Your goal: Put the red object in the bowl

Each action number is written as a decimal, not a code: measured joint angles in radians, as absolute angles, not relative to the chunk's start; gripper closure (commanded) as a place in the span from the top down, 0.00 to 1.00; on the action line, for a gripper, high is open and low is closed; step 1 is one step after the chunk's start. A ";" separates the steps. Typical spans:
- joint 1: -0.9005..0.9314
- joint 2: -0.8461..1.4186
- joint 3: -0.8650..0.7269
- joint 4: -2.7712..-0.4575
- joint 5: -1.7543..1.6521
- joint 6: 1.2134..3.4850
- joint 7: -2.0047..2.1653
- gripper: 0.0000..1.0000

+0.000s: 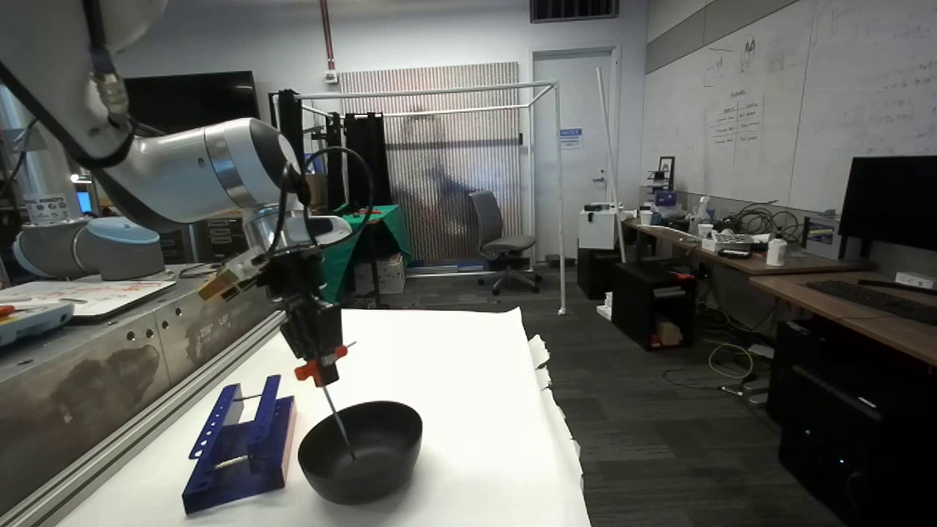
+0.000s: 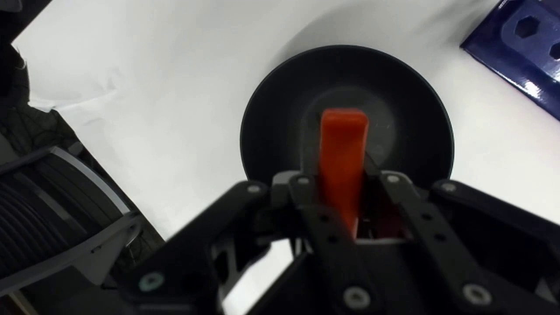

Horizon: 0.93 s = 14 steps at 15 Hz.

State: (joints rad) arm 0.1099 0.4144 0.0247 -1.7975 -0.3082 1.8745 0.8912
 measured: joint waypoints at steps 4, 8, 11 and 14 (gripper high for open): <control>0.113 0.462 0.020 -1.759 -0.307 1.870 0.862 0.84; 0.113 0.474 0.017 -1.731 -0.285 1.869 0.820 1.00; 0.106 0.464 0.021 -1.717 -0.194 1.870 0.713 1.00; 0.092 0.418 0.026 -1.718 -0.078 1.869 0.557 1.00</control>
